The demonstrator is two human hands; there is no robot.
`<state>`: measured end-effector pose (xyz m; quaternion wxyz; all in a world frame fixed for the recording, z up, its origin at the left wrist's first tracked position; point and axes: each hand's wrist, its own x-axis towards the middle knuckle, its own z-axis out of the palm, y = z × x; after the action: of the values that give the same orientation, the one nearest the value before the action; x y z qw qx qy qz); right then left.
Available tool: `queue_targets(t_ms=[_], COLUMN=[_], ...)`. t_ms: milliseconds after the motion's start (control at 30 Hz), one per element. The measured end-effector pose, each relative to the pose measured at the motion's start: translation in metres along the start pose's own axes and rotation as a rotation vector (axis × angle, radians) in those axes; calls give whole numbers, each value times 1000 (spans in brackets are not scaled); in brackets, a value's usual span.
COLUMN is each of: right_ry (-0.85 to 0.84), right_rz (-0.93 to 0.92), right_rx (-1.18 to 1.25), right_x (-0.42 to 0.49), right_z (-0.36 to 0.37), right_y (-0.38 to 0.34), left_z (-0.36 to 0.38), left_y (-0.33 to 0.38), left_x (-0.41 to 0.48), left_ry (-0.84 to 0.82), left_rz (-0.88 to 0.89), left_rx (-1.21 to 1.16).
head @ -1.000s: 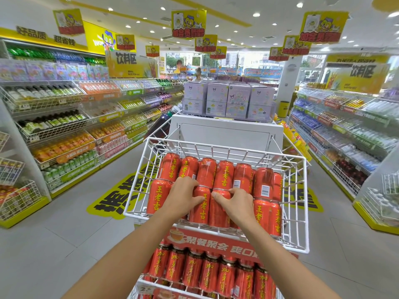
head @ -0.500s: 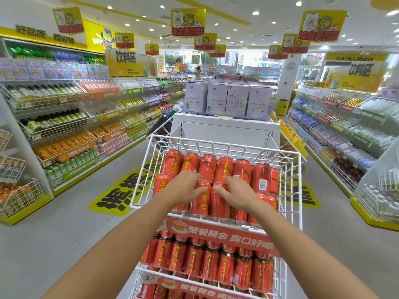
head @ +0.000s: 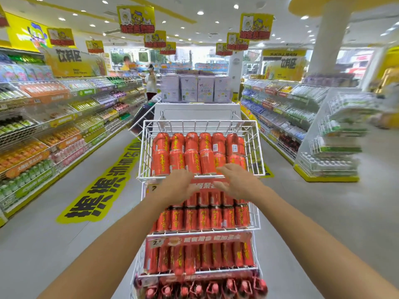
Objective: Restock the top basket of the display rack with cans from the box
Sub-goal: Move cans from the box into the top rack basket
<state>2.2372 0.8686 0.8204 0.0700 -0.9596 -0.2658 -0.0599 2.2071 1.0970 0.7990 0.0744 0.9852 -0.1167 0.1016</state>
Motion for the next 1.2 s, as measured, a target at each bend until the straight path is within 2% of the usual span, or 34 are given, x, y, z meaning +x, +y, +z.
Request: queue_targets(t_ms=[167,400,567,667,833,900,1033,1200], right_ry=[-53,-177,-340,-512,-782,-836,-836,-752], right_rz=[34,21,-5,-16,26,73,133,185], right_rx=[-45,23,138,199,266,275,271,281], right_x=[-73,-110,-145,-186,-272,-295,-315,-305], right_z=[29,107,242,351,513,563,661,786], right_y=[-36,-72,-90,-94,-90,-84,-68,-52], left_z=[26,88,216,328,476,528,627,748], left_y=[10,-12,-33,-45,-31,-27,-28,-41], left_x=[-74,-140,-206,-266,-369,-395,-416,-406], left_ry=[-95,-244,-441,-614,-901,-981,-985,-927], left_rz=[68,39,-85,-193,-314,-350,-374,-341], left_rx=[-36,-102,-216,-275,-301,-316,-381,-387])
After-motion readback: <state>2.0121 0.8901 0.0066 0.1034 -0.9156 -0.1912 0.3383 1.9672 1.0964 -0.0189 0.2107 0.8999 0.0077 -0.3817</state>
